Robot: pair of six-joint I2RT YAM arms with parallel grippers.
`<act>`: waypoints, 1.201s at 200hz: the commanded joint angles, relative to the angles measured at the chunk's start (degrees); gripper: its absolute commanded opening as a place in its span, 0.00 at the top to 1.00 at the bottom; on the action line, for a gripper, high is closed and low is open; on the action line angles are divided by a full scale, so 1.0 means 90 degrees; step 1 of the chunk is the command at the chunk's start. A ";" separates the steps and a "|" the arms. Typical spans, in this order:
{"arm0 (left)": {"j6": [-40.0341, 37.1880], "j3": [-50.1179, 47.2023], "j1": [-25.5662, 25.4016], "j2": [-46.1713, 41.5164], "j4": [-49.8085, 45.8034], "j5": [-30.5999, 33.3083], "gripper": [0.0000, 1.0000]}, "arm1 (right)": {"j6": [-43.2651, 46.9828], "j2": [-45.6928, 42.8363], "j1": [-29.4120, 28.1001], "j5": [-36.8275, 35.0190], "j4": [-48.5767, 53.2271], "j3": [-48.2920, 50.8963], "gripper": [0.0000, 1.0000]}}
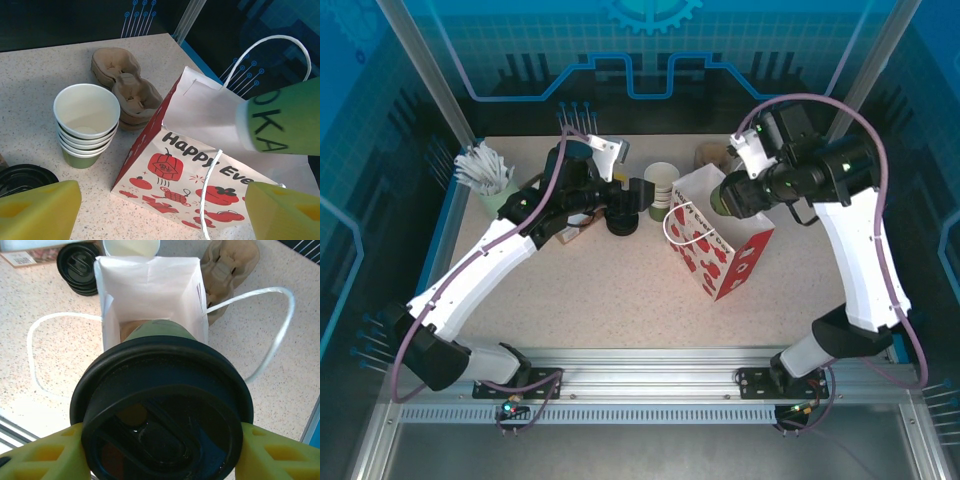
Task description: Pack the takeout coffee
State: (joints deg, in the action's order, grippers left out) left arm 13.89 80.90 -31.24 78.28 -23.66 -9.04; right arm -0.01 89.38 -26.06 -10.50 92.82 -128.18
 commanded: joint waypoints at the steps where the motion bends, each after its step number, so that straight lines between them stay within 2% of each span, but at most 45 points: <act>1: -0.0132 0.0053 -0.0017 -0.0044 0.0090 -0.0210 0.13 | 0.0068 0.0177 0.0161 0.0131 0.0335 0.0142 0.58; 101: -0.0049 -0.0449 -0.0034 -0.0436 0.0212 -0.0177 0.14 | 0.0294 0.0594 0.0524 0.0559 0.0162 0.1242 0.60; 240: 0.0009 -0.0744 -0.0030 -0.0543 0.0245 -0.0167 0.14 | 0.0363 0.1053 0.0503 0.0417 0.0175 0.1612 0.60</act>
State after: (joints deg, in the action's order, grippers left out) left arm 13.56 75.22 -31.27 75.24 -22.35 -9.89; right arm 2.42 98.26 -22.06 -6.63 92.82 -114.76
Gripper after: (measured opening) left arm 0.862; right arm 0.621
